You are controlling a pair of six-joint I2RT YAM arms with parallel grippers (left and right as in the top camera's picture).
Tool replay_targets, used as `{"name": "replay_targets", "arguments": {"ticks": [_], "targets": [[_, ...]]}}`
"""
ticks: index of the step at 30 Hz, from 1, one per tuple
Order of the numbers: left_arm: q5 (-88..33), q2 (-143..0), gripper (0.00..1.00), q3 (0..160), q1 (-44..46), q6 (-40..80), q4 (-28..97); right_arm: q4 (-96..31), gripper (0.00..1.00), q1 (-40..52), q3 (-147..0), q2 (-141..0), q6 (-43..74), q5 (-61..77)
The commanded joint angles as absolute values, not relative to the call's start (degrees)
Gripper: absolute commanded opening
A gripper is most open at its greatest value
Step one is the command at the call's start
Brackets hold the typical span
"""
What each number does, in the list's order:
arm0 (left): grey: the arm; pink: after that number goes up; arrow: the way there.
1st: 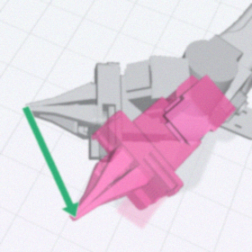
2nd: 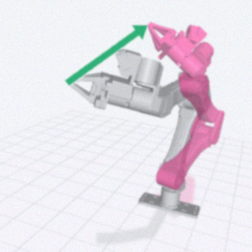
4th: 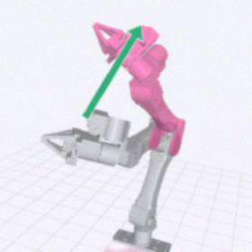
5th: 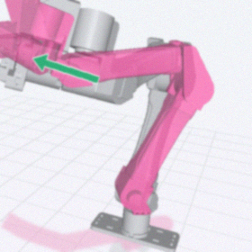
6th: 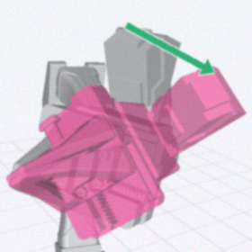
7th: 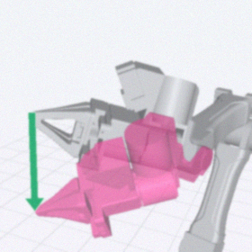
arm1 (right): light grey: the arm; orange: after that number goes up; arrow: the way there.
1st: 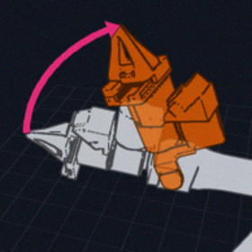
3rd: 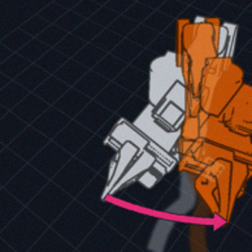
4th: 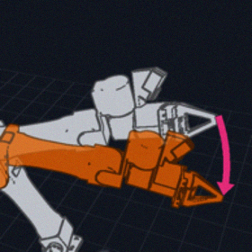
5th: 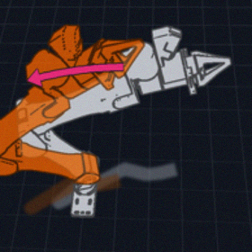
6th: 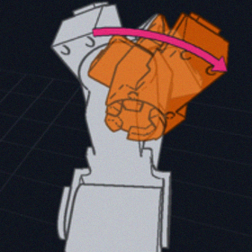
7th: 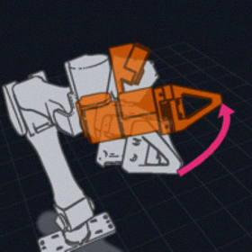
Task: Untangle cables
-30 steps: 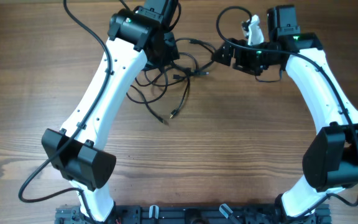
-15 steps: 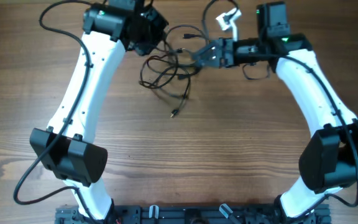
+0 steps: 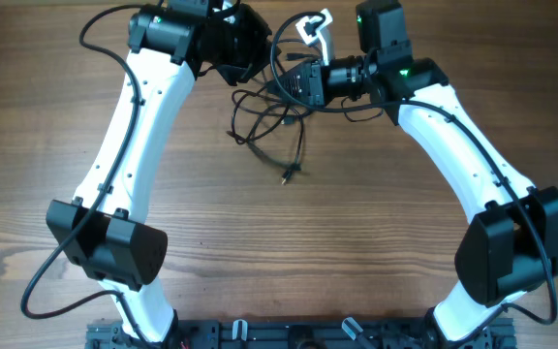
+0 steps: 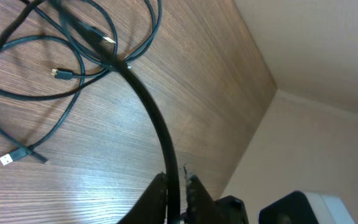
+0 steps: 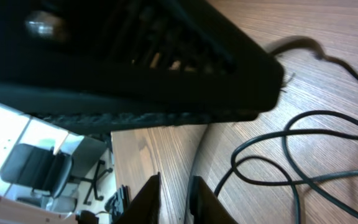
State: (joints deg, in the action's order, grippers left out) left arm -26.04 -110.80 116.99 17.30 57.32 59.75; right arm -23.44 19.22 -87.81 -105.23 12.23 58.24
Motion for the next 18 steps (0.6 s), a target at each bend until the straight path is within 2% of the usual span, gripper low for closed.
{"name": "replay_targets", "arguments": {"ticks": [1,3,4,6,8,13,18], "targets": [[-24.47,-110.74,0.2,117.23,17.34,55.51,59.81,-23.11,0.04,19.44,-88.62,-105.86,13.82,56.31],[-21.5,-110.74,0.3,117.23,17.34,52.88,59.86,-22.98,0.05,19.4,-88.62,-105.86,14.0,56.34],[-20.62,-110.74,0.39,117.23,17.34,52.21,59.92,-22.92,0.04,19.22,-88.62,-105.84,14.5,56.38],[-16.78,-110.74,0.62,117.23,17.34,50.48,60.69,-22.94,0.05,18.72,-88.66,-105.45,15.38,56.66],[-14.0,-110.74,0.81,117.23,17.28,49.6,61.17,-23.05,0.05,18.31,-88.66,-104.12,15.35,56.66],[-10.96,-110.74,1.0,117.23,16.12,42.81,61.73,-23.18,0.04,17.61,-88.66,-99.5,15.46,56.58],[-10.81,-110.74,1.0,117.23,12.84,39.83,65.71,-21.26,0.04,14.63,-88.66,-90.72,19.4,56.55]]}}
